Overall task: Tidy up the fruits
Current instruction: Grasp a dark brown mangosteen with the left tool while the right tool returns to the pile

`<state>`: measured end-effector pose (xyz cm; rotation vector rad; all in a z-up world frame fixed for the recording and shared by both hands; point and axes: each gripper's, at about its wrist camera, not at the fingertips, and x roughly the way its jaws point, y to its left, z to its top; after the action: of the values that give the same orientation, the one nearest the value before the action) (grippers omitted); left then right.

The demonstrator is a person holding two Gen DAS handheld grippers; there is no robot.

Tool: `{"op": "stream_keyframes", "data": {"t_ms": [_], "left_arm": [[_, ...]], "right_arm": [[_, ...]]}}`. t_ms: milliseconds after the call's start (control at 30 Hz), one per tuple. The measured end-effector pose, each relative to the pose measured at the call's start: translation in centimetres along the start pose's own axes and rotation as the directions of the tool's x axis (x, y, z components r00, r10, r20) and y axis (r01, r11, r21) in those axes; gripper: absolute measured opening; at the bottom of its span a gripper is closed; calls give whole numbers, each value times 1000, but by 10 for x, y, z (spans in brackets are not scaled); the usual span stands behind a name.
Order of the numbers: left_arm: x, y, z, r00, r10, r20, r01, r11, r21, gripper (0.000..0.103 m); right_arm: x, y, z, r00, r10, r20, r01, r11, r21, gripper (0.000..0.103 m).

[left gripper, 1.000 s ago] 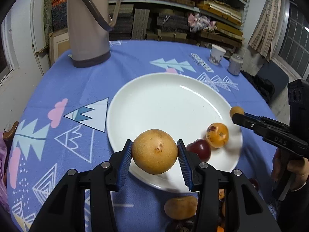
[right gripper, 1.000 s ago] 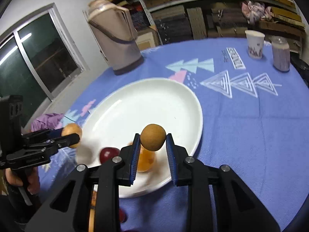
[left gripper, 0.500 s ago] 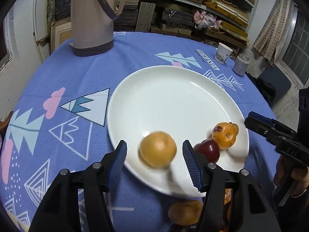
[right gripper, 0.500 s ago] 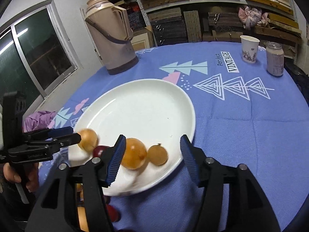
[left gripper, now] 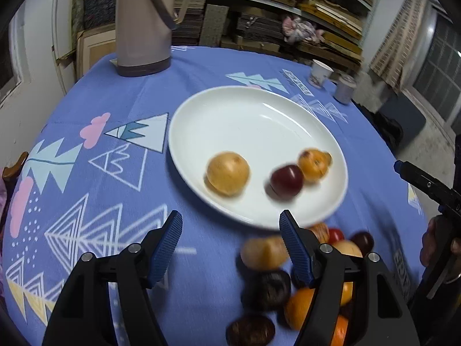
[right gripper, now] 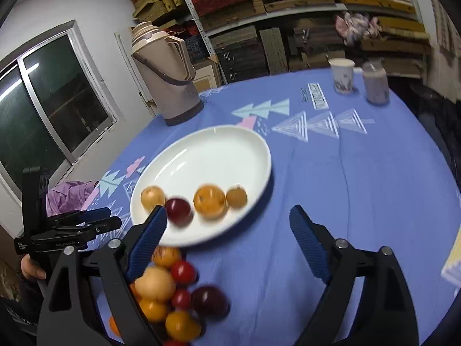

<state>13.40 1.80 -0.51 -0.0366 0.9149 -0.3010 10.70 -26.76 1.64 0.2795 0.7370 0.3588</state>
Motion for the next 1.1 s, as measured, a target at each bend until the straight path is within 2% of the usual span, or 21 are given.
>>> {"op": "stream_keyframes", "data": {"t_ms": [233,567,800,967,1100], "left_arm": [[-19,-6,-33,1000,-16,-16,16,1000,20,77],[-32,-9,-74,999,-8,-42,9,999,38,78],[-27,-10,-91,996,-11,-85,15,999,50,78],[-22,-11,-94,995,-17,-95,22,998,53,77],[-14,-10,-94,994,10,-111,-4,998,55,76]], "right_arm": [[-24,4,-42,999,-27,-33,27,1000,-7,91],[-41,34,-88,996,-86,-33,80,985,-152,93],[-49,38,-89,999,-49,-20,46,990,-135,94],[-45,39,-89,999,-26,-45,20,992,-121,95],[-40,39,-89,998,-9,-62,2,994,-106,95]]}}
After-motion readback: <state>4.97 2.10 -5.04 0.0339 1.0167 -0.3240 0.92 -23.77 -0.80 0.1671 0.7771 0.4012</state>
